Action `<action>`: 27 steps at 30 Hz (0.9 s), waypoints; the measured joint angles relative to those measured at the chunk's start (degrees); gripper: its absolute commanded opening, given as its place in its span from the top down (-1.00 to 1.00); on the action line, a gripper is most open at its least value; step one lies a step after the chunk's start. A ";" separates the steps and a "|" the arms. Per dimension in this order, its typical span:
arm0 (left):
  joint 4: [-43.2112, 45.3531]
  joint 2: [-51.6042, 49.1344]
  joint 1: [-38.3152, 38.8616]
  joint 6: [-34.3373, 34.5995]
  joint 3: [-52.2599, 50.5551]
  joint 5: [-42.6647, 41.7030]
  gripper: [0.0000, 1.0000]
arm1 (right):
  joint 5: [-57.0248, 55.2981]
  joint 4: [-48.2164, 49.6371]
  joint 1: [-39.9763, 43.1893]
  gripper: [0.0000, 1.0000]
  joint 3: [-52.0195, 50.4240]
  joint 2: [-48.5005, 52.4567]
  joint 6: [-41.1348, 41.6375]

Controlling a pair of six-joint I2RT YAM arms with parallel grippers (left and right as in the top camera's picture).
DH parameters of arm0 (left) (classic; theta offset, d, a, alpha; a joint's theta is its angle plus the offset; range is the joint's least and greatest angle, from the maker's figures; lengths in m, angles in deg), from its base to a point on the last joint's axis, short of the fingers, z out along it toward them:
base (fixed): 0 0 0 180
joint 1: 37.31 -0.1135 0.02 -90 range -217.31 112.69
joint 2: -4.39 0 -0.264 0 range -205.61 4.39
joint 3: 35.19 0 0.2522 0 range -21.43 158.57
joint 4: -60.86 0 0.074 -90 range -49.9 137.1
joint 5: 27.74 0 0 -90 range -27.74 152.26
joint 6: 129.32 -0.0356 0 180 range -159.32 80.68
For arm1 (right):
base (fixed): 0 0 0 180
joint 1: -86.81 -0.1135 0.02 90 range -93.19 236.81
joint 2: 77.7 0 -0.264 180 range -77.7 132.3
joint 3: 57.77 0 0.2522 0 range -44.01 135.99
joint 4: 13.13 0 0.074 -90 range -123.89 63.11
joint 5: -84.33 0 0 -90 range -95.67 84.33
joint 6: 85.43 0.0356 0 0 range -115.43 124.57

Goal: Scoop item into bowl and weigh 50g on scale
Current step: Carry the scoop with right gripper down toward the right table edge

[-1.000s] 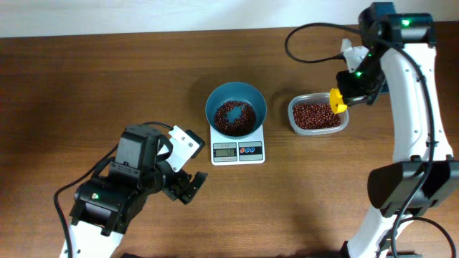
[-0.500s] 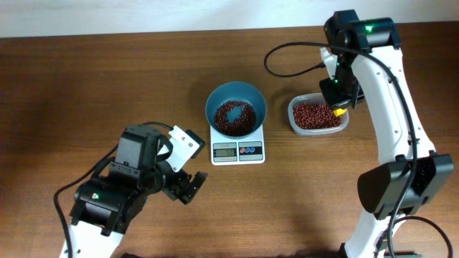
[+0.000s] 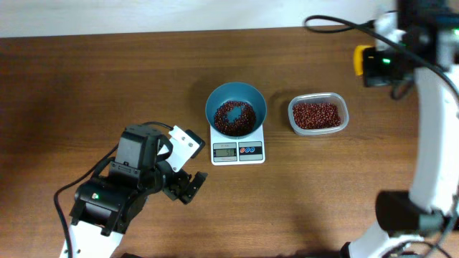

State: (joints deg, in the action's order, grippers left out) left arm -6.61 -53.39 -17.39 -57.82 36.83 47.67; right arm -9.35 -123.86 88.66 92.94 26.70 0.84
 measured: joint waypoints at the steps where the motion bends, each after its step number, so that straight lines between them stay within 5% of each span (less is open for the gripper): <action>1: 0.00 0.00 0.00 0.00 0.00 0.02 -0.98 | 0.52 0.00 0.48 0.92 0.09 -2.23 0.52; 10: 0.00 0.00 0.00 0.00 0.00 0.00 -0.98 | -3.58 0.04 0.52 0.92 -5.90 -28.76 8.28; 14: -0.02 0.02 0.00 -0.02 0.00 0.00 -0.98 | -12.00 2.47 0.52 0.92 -22.25 -41.59 18.51; 22: -0.02 -0.04 0.00 0.00 0.02 -0.02 -0.98 | -13.42 25.18 0.52 0.92 -63.25 -55.17 29.03; 27: 0.00 -0.04 0.00 -0.02 0.00 0.00 -0.98 | -12.57 34.62 0.52 0.92 -75.95 -62.10 33.51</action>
State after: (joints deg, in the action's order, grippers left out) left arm -6.61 -53.43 -17.39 -57.84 36.83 47.67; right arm -21.92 -89.24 89.18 16.98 -35.40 34.35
